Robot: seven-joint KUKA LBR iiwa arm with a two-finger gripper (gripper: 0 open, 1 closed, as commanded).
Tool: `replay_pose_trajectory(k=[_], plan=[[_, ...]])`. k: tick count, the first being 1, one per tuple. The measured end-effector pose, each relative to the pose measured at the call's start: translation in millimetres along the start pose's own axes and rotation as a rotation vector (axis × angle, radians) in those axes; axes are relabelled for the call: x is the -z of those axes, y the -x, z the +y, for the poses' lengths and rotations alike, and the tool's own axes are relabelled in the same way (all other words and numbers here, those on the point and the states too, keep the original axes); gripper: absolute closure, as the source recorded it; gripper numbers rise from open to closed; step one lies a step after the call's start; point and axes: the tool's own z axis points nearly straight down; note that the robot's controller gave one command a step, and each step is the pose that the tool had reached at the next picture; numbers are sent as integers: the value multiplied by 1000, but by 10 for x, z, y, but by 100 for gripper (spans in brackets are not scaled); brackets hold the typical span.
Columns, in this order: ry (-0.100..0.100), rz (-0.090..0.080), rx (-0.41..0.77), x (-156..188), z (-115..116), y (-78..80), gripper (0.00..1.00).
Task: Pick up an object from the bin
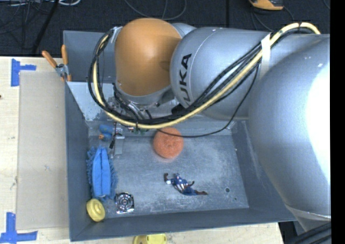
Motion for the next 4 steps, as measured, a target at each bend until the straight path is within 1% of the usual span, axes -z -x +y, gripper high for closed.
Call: replay_pose_trajectory(k=[1, 2, 3, 4], plan=[[1, -6, -5, 51, -16, 12, 0], [2, -13, 228, -456, 27, -44, 0], [-1, -1, 543, -536, 14, -388, 0], [-1, -6, 567, -223, 9, -549, 0]])
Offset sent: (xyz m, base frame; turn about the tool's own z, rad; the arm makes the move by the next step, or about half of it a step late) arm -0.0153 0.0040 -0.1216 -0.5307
